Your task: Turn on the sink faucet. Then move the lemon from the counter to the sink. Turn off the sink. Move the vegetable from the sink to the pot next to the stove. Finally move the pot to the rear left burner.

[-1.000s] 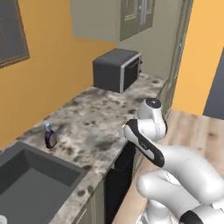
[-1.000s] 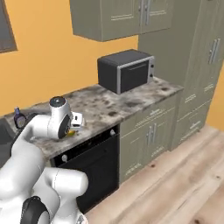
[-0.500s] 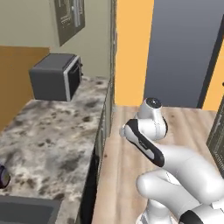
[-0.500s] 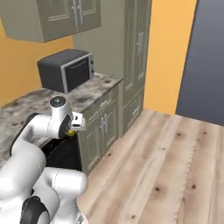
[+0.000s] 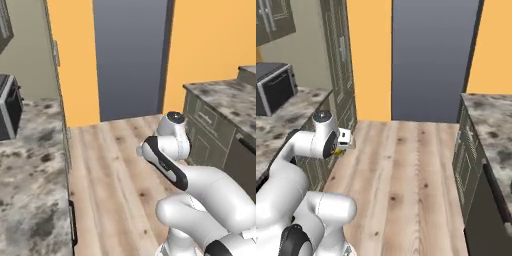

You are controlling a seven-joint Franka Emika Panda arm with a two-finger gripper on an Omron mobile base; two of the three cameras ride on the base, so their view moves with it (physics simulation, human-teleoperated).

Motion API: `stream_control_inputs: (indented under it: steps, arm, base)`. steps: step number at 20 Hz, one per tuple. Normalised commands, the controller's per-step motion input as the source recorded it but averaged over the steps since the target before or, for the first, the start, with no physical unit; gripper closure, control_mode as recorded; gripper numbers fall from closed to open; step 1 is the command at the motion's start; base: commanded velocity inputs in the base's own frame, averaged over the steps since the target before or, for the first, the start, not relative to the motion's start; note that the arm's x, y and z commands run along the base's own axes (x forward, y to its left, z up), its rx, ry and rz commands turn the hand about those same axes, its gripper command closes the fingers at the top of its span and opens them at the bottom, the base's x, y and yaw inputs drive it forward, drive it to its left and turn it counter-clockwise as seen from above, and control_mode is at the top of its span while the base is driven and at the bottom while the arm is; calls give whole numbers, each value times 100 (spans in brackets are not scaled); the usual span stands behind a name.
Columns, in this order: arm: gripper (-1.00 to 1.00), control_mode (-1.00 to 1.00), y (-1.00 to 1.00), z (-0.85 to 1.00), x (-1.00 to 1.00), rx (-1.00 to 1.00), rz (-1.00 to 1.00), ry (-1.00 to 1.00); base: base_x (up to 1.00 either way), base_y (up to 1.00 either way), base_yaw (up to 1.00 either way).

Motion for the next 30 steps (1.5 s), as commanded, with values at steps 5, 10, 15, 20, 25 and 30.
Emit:
stream_control_inputs:
  steps: [5, 10, 15, 20, 25, 30]
  arm:
    - [100, 100, 0, 0, 0, 0, 0, 0]
    - [100, 100, 0, 0, 0, 0, 0, 0]
    - [100, 100, 0, 0, 0, 0, 0, 0]
    - [100, 100, 0, 0, 0, 0, 0, 0]
    - [100, 100, 0, 0, 0, 0, 0, 0]
    - [100, 100, 0, 0, 0, 0, 0, 0]
  base:
    - [0, -17, -61]
    - [0, -12, -62]
    - [0, -11, -62]
    - [0, -11, -62]
    - [12, -13, -60]
    - [34, -10, -57]
